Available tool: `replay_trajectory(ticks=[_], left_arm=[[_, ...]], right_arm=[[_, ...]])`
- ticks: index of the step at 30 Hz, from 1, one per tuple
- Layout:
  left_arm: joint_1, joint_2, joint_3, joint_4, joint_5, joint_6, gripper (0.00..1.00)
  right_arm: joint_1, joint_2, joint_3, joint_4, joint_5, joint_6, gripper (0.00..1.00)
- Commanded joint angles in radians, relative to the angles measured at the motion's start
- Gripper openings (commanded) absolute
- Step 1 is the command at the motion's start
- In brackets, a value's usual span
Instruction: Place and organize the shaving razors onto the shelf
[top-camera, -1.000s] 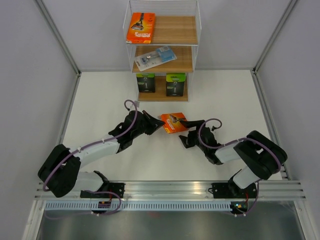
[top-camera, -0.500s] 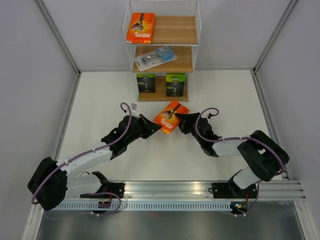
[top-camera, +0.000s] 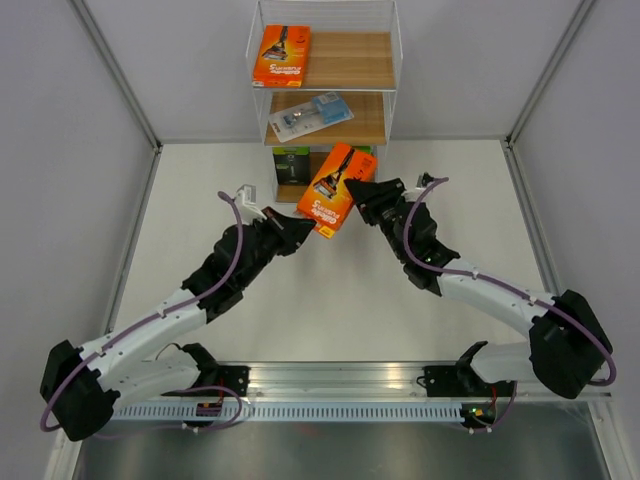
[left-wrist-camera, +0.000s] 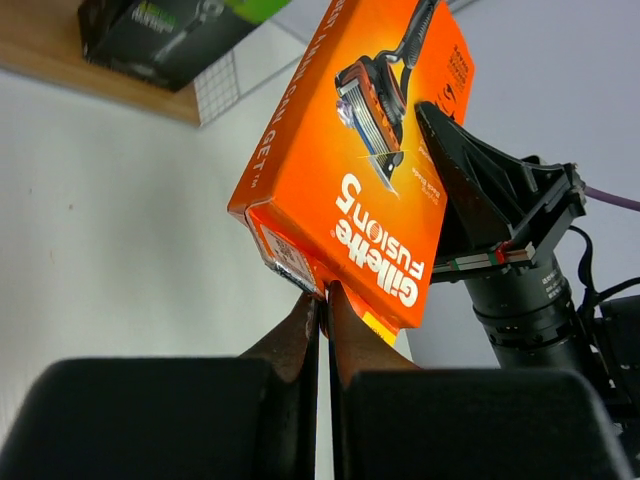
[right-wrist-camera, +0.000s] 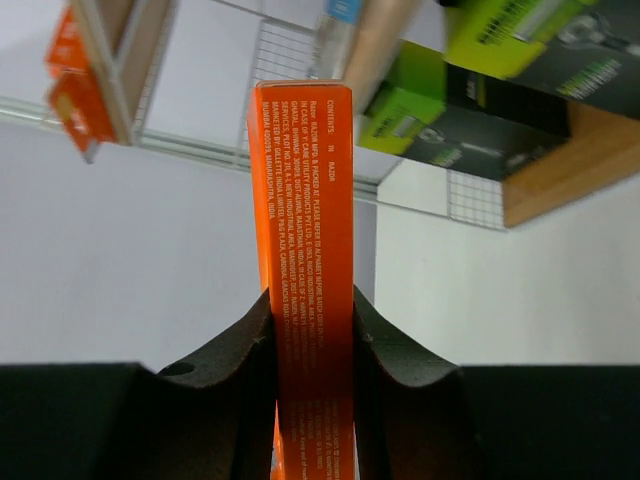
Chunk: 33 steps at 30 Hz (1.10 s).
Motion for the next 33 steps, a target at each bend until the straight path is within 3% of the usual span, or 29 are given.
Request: replay_trajectory(ticks=[1,10,16,19,25,31,33], left_arm=[[-0.022,-0.006,0.098,0.066,-0.025,0.157,0.02],[-0.025,0.086,0.354,0.095,-0.074,0.334,0.02],[-0.025,0.284,0.595,0.102,-0.129,0.370,0.02],[-0.024,0.374,0.681,0.140,-0.169,0.413,0.02],[-0.009,0.545,0.853,0.195,-0.243,0.472,0.02],[0.005,0.704,1.005,0.204,-0.276,0.450,0.02],[0.010,0.746,1.037,0.180,-0.302,0.427,0.02]], right_arm=[[0.041,-0.027,0.172,-0.019,-0.107,-0.165,0.30],[0.040,0.070,0.617,-0.342,-0.112,-0.472,0.37],[-0.034,0.311,1.071,-0.629,-0.170,-0.613,0.41],[-0.107,0.455,1.383,-0.818,-0.237,-0.652,0.41],[-0.253,0.598,1.583,-0.840,-0.331,-0.653,0.42],[-0.347,0.781,1.763,-0.801,-0.535,-0.596,0.41],[-0.358,0.827,1.803,-0.795,-0.570,-0.566,0.46]])
